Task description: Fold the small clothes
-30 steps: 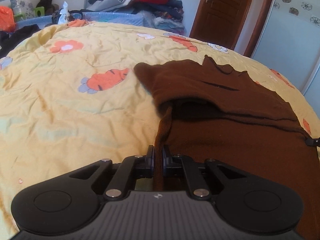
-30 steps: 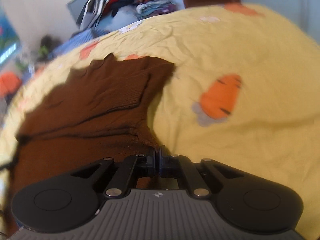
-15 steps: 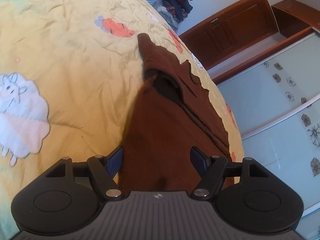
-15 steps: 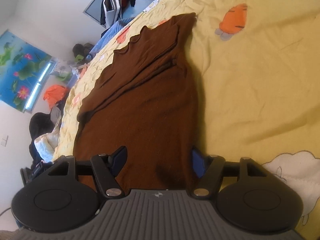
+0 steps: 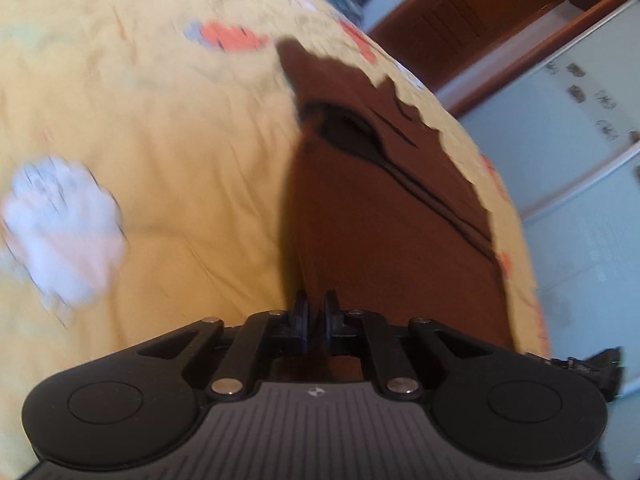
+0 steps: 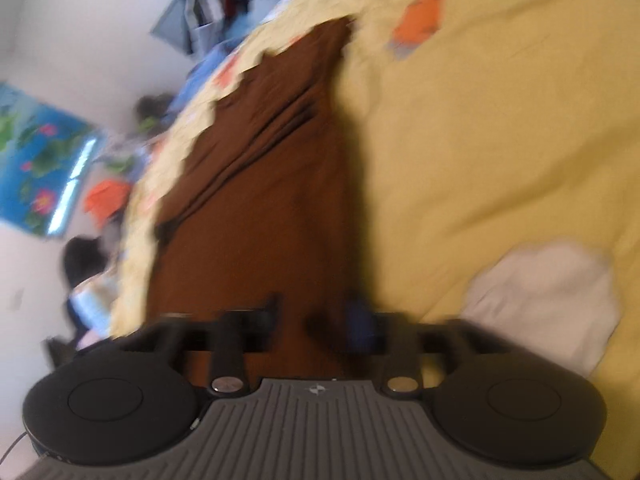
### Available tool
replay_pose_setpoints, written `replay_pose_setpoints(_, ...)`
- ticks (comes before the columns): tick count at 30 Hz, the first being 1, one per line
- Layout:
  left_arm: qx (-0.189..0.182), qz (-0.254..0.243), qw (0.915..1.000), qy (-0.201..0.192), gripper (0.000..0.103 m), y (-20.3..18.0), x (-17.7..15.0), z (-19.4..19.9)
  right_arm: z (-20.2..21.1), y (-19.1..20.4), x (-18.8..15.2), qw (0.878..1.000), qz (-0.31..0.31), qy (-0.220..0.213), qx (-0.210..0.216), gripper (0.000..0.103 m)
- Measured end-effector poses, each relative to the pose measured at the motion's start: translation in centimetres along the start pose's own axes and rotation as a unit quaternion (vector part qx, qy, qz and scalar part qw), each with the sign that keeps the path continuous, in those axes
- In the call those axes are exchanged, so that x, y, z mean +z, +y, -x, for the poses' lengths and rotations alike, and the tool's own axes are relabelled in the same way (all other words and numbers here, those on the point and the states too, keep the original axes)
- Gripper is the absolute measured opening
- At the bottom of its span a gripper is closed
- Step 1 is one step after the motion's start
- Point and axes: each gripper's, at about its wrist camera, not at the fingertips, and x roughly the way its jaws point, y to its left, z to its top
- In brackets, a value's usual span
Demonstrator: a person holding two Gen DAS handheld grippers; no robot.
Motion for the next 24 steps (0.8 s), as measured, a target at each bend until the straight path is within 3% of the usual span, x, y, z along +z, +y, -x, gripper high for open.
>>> replay_pose_setpoints(2, -0.029, 0.008, 0.9994, 0.014, 0.038, 0.0, -1.4, -0.1, 0.3, 0.7, -1.4, 1.0, 0.006, 0.016, 0.015, 0.076)
replay_pose_setpoints(4, -0.038, 0.007, 0.9992, 0.011, 0.038, 0.0, -2.2, 0.0, 0.3, 1.0, -2.7, 0.999, 0.004, 0.026, 0.028, 0.071)
replay_pose_setpoints(5, -0.038, 0.008, 0.9992, 0.009, 0.037, 0.0, -2.4, 0.1, 0.3, 1.0, -3.2, 0.999, 0.005, 0.027, 0.026, 0.051)
replay_pose_setpoints(6, -0.029, 0.008, 0.9995, 0.007, 0.023, 0.0, -2.5, 0.2, 0.2, 1.1, -3.5, 0.999, 0.009, 0.033, 0.017, 0.016)
replay_pose_setpoints(7, -0.009, 0.004, 0.9999, 0.007, 0.012, -0.1, -2.4, 0.1, 0.0, 1.0, -3.7, 0.999, 0.015, 0.04, -0.001, 0.012)
replay_pose_setpoints(8, 0.005, -0.003, 1.0, 0.006, 0.008, -0.1, -2.4, 0.2, 0.1, 0.8, -4.0, 0.999, 0.022, 0.034, -0.014, 0.01)
replay_pose_setpoints(13, 0.069, -0.062, 0.9955, -0.017, 0.004, -0.1, -2.1, 2.0, 2.8, -1.9, -3.9, 1.0, -0.001, -0.006, -0.021, 0.008)
replay_pose_setpoints(16, 0.044, -0.036, 0.9983, 0.008, 0.004, 0.4, -2.6, 2.4, 2.5, -2.0, -4.5, 1.0, -0.02, 0.005, -0.011, 0.014)
replay_pose_setpoints(20, 0.003, -0.01, 0.999, 0.044, 0.013, 0.3, -4.7, 2.5, 2.7, -0.1, -5.5, 1.0, 0.006, 0.023, 0.016, 0.073)
replay_pose_setpoints(21, -0.008, -0.003, 0.9988, 0.048, 0.013, 0.3, -5.3, 2.4, 2.6, 0.4, -5.7, 0.999, 0.01, 0.03, 0.02, 0.077)
replay_pose_setpoints(24, -0.035, 0.019, 0.9967, 0.07, 0.015, 0.6, -6.5, 2.5, 2.4, 1.8, -6.6, 0.998, 0.035, 0.054, 0.014, 0.077)
